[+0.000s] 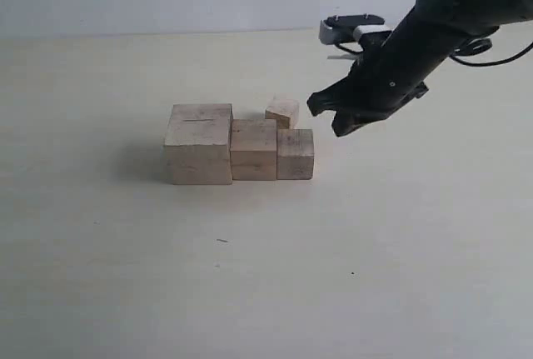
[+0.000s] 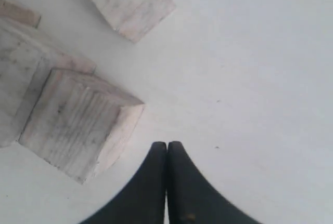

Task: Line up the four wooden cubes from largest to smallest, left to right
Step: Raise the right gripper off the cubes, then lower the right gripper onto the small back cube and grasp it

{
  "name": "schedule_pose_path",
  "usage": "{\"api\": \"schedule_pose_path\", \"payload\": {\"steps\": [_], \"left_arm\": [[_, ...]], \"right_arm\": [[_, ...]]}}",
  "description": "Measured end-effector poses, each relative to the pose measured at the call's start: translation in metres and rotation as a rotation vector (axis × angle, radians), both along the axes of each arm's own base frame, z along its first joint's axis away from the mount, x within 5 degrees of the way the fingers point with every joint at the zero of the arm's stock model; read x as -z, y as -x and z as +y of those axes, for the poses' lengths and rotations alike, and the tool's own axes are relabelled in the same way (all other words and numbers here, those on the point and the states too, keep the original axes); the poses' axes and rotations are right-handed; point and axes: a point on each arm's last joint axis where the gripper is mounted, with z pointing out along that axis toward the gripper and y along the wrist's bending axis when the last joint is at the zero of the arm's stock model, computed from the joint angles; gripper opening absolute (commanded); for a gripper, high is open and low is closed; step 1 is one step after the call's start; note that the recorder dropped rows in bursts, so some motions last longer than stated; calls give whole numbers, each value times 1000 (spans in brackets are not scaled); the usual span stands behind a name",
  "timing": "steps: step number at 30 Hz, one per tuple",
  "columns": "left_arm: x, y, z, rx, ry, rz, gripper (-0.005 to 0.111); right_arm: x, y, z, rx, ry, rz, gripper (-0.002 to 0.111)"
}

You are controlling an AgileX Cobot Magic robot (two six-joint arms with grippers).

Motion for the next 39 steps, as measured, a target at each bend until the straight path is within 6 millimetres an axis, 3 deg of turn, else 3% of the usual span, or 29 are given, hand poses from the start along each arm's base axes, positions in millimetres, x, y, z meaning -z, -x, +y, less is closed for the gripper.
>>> {"api": "schedule_pose_path", "payload": {"steps": [6, 13, 21, 28, 30, 35, 37, 39], "left_arm": [[0, 0, 0, 0, 0, 0, 0], [0, 0, 0, 0, 0, 0, 0], [0, 0, 0, 0, 0, 0, 0], [0, 0, 0, 0, 0, 0, 0], [0, 0, 0, 0, 0, 0, 0], [0, 0, 0, 0, 0, 0, 0], [0, 0, 0, 0, 0, 0, 0], [0, 0, 0, 0, 0, 0, 0]], "right_arm": [[-41, -15, 2, -118, -2, -265, 0], [-60, -46, 16, -312, 54, -373, 0], [-38, -70, 34, -623, 110, -283, 0], [-11, -75, 44, -695, 42, -258, 3], [-8, -74, 45, -719, 29, -256, 10], [-7, -70, 49, -787, -22, -248, 54], [-8, -71, 50, -782, -27, -262, 65], [-8, -74, 51, -769, -22, -295, 66]]}}
